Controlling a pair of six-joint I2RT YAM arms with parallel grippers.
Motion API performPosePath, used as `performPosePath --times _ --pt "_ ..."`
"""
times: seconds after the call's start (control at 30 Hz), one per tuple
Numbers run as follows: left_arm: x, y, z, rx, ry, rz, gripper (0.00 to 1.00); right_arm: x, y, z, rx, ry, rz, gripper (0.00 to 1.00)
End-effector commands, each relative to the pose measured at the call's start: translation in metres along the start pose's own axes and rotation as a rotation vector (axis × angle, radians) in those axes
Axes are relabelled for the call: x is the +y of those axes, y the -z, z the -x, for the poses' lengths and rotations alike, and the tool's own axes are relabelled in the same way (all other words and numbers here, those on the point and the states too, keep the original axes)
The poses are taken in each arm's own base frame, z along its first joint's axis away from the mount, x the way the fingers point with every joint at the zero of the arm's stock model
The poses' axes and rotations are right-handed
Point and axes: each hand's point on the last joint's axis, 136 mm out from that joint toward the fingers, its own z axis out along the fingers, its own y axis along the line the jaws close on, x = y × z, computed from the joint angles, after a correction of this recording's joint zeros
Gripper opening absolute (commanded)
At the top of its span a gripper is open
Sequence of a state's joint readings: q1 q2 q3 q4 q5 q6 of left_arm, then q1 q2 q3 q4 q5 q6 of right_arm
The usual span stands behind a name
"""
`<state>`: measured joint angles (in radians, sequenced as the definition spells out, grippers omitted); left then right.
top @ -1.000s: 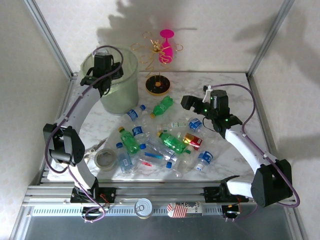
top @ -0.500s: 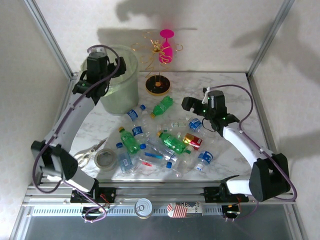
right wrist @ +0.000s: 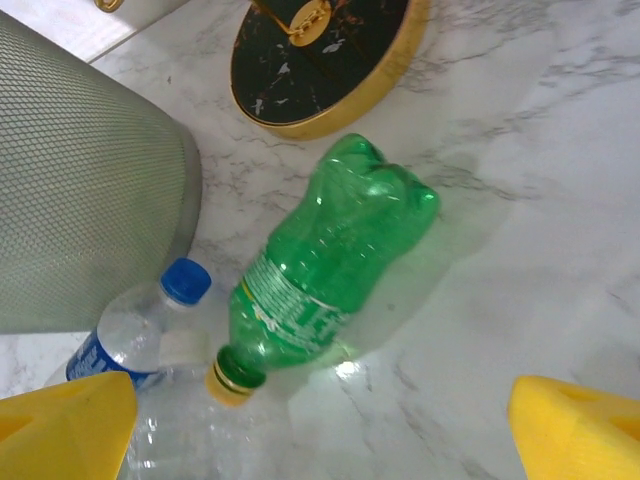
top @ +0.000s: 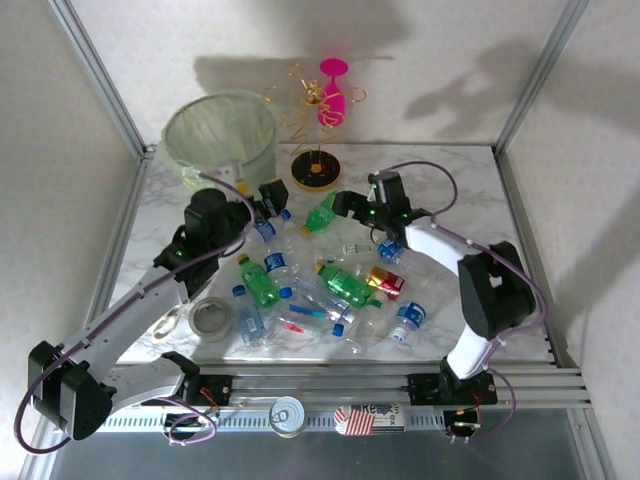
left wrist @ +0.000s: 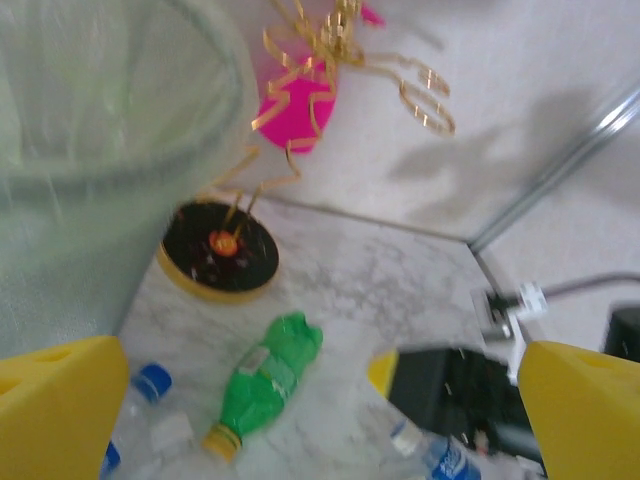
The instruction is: Put the plastic bottles in the bin
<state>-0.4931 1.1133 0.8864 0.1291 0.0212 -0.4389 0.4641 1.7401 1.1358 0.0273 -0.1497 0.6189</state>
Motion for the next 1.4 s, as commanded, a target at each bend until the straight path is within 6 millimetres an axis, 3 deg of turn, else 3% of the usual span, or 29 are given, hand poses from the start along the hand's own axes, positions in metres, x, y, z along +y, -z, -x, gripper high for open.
performPosePath --times 0.0,0.2,0.47,0.7,0.87,1.1,1.23,1.37 --pt "-0.015 0.015 0.004 -0.058 0.067 -0.092 1.00 0.007 -0.022 0.009 -0.017 -0.045 -0.006 0.95" --pt "0.007 0.026 -0.015 -0.065 0.088 -0.043 1.00 0.009 -0.063 0.003 0.020 -0.071 -0.033 0.93" --pt "0.019 0.027 -0.033 -0.033 0.084 -0.008 1.00 -0.015 -0.102 0.002 -0.003 -0.135 -0.128 0.92" --pt "0.026 0.030 -0.040 -0.028 0.096 0.004 1.00 -0.025 -0.118 -0.001 -0.024 -0.189 -0.138 0.86" --pt "0.028 0.031 -0.042 -0.027 0.107 0.013 1.00 -0.028 -0.125 -0.005 -0.022 -0.206 -0.136 0.73" --pt "0.022 0.028 -0.043 -0.017 0.122 -0.022 1.00 -0.008 -0.103 0.017 -0.088 -0.171 -0.058 0.58" --pt "0.008 0.019 -0.046 0.017 0.136 -0.087 1.00 0.028 -0.078 0.035 -0.099 -0.046 0.071 0.55" --pt "-0.006 0.006 -0.055 0.075 0.153 -0.142 1.00 0.052 -0.044 0.044 -0.117 0.035 0.144 0.52"
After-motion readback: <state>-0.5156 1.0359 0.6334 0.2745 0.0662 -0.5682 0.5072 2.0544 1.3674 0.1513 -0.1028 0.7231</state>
